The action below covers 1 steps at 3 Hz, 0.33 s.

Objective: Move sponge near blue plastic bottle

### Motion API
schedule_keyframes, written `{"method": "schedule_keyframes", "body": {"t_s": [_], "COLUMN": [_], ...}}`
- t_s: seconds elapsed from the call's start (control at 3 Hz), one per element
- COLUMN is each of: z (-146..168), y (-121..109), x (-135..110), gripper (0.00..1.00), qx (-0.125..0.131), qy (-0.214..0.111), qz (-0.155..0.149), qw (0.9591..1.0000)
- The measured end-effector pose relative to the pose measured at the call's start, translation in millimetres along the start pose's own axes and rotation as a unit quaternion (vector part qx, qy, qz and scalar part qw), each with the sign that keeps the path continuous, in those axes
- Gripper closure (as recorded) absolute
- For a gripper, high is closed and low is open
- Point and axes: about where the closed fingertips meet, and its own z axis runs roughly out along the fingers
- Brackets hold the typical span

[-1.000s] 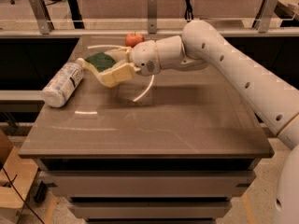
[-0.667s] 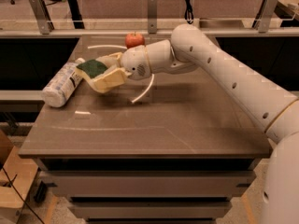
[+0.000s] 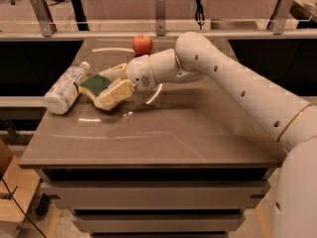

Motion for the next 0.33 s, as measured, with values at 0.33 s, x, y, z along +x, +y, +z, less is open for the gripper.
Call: {"method": "schedule_keyframes", "body": {"t_s": [0.33], "z": [0.3], "y": [0.0], "x": [0.1], "gripper": [0.0], "qx": [0.0], "qy": [0.0], "qz": [0.0], "qw": [1.0]}}
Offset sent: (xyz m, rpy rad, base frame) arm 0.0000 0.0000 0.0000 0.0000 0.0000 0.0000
